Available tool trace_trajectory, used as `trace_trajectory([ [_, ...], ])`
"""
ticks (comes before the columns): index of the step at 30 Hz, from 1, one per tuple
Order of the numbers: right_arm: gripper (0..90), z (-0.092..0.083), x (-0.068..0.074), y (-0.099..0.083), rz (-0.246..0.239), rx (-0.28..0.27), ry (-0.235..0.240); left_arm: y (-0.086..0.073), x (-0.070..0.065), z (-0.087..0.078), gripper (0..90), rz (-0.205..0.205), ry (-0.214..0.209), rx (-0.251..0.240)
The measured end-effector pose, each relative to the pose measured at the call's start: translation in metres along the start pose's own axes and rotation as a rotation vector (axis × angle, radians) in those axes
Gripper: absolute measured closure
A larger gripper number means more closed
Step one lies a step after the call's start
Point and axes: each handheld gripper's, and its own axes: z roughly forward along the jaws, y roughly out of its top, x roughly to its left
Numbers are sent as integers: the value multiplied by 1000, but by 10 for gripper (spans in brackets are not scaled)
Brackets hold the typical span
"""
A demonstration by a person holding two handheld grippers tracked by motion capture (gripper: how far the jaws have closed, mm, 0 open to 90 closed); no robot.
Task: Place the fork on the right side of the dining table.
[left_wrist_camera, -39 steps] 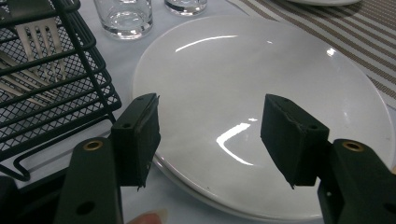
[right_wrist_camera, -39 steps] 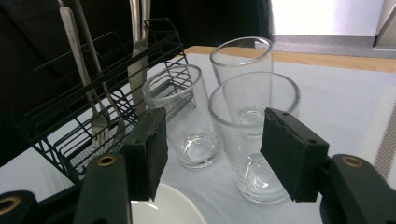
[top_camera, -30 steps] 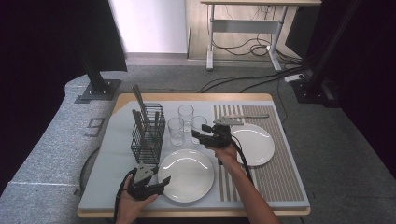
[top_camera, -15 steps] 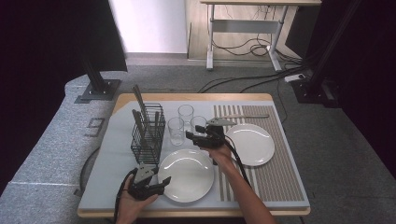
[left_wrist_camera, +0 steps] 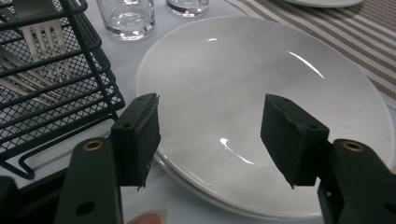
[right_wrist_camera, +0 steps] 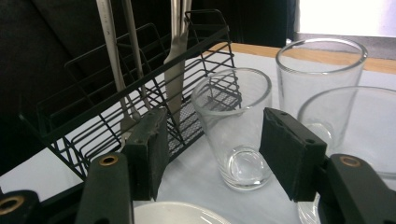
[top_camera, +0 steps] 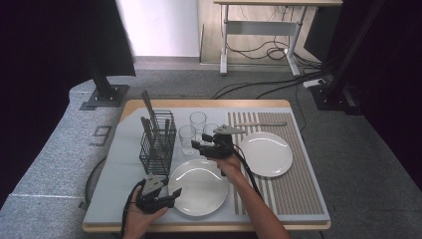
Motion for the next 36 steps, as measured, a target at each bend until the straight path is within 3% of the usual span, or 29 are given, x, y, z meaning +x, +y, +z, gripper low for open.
trace_trajectory([
  [9, 420, 4, 7, 7, -3, -19, 17, 0, 0, 0, 375, 1, 0, 1],
  [36, 429, 32, 22, 18, -11, -1, 50, 3, 4, -3, 374, 5, -8, -14],
])
